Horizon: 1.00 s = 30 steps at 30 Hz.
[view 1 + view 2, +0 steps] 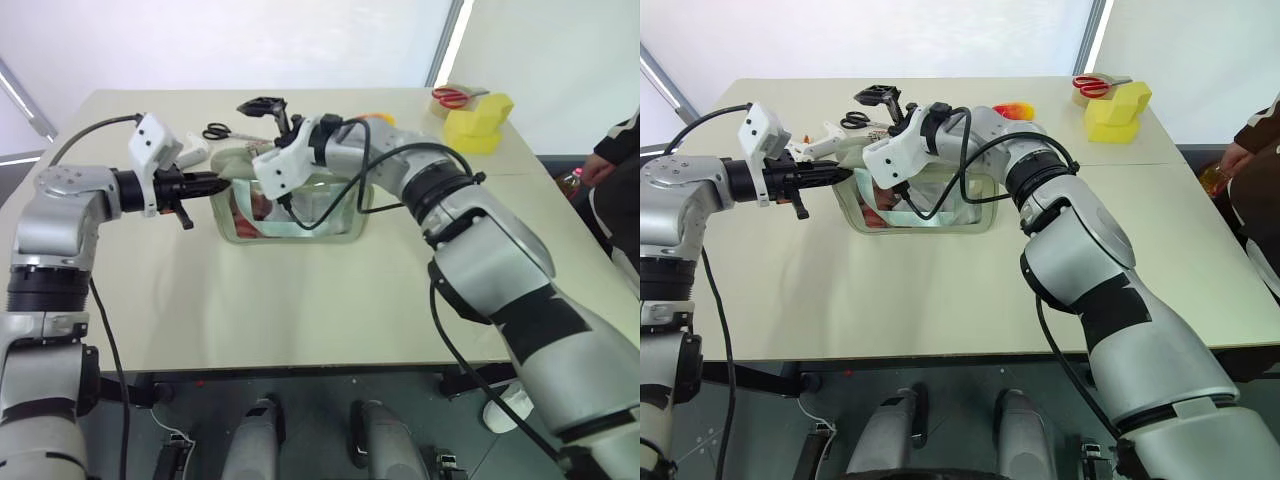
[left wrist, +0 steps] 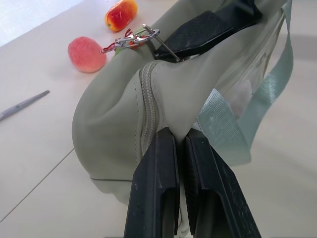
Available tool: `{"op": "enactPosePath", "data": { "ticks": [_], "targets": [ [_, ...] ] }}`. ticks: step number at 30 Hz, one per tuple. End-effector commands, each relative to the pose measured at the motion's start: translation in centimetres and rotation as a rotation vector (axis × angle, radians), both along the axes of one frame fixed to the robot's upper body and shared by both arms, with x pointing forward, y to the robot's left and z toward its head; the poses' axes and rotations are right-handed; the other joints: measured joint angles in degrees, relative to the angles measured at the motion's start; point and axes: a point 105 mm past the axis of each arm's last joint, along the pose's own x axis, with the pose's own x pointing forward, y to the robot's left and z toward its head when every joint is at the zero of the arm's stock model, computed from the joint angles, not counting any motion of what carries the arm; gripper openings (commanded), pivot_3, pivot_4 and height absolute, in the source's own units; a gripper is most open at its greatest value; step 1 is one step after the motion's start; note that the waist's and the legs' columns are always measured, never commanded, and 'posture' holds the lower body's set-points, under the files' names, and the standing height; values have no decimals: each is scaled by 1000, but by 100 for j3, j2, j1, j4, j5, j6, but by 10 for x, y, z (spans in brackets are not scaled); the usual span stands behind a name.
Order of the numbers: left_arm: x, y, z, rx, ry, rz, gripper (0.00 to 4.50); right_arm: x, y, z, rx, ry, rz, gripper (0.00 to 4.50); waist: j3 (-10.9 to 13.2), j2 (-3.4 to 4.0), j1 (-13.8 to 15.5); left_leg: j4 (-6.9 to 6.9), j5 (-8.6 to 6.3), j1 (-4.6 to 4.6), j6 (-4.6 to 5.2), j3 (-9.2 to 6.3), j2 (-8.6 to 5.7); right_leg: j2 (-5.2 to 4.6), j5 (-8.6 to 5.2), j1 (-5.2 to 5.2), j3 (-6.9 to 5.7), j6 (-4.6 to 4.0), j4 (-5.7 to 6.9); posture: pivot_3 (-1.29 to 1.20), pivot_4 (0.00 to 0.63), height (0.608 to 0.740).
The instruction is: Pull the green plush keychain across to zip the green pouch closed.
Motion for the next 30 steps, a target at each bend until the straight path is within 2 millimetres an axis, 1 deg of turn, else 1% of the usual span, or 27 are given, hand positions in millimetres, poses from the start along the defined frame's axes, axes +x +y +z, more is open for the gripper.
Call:
{"op": "enactPosePath", "data": {
  "ticks": [1,4,7,8,10,11,12,13,14,16,19,24,30],
  "targets": [
    [-5,1,19,-9,-77,-9,0,-6,12,6,-28,-69,33,4448,0,0,-7,0,0,1,0,1,0,0,0,0,1,0,0,0,150,740],
    [-5,1,19,-9,-77,-9,0,-9,17,3,-34,-91,60,4448,0,-1,-22,0,0,4,0,3,0,0,-1,1,5,-1,2,0,150,740],
    [-5,1,19,-9,-77,-10,0,-10,18,-9,-92,-76,69,4448,0,-1,-49,0,0,6,0,5,0,0,-1,1,7,-1,3,0,150,740],
    [-5,1,19,-10,-77,-10,0,-9,17,-13,-111,-65,63,3906,0,-1,-55,0,0,8,0,5,0,0,-1,3,8,-1,3,0,150,740],
    [-5,1,19,-10,-78,-10,0,-7,16,-13,-104,-70,46,3148,0,-1,-62,0,0,11,0,5,0,0,-1,5,8,-1,4,0,150,740],
    [-5,1,19,-9,-78,-10,0,-7,16,-11,-91,-70,45,2570,0,-1,-64,0,0,12,0,5,0,0,-1,5,8,-1,6,0,150,740],
    [-5,1,19,-9,-78,-9,0,-6,16,-10,-89,-73,43,2098,0,-1,-67,0,0,11,0,6,0,0,-1,5,9,-1,7,0,150,740],
    [-5,1,19,-8,-79,-7,0,-6,16,-10,-88,-73,41,1470,-1,-1,-69,0,0,12,0,6,0,0,-1,5,10,-1,8,0,150,740],
    [-5,2,19,-8,-79,-6,0,-5,15,-10,-89,-73,37,942,0,-1,-69,0,0,14,0,6,0,0,-1,5,11,-1,11,0,150,740],
    [-5,2,18,-7,-79,-6,0,-4,12,-11,-88,-77,27,35,-1,-1,-69,0,0,17,0,7,0,0,-1,5,12,0,16,0,150,740],
    [-5,1,18,-7,-77,-9,0,0,7,-10,-79,-84,12,35,-1,-1,-70,0,0,21,0,8,0,0,-2,6,15,-1,22,0,150,740],
    [-6,1,18,-6,-77,-9,0,3,-7,0,-33,-65,-2,35,-1,-1,-71,0,0,28,0,10,0,0,-3,7,19,-1,28,0,150,740],
    [-4,1,17,-5,-72,-8,0,5,-21,6,-9,-43,-17,35,-1,-1,-102,-2,1,32,1,17,0,0,-2,5,27,0,29,0,150,740]
  ]
}}
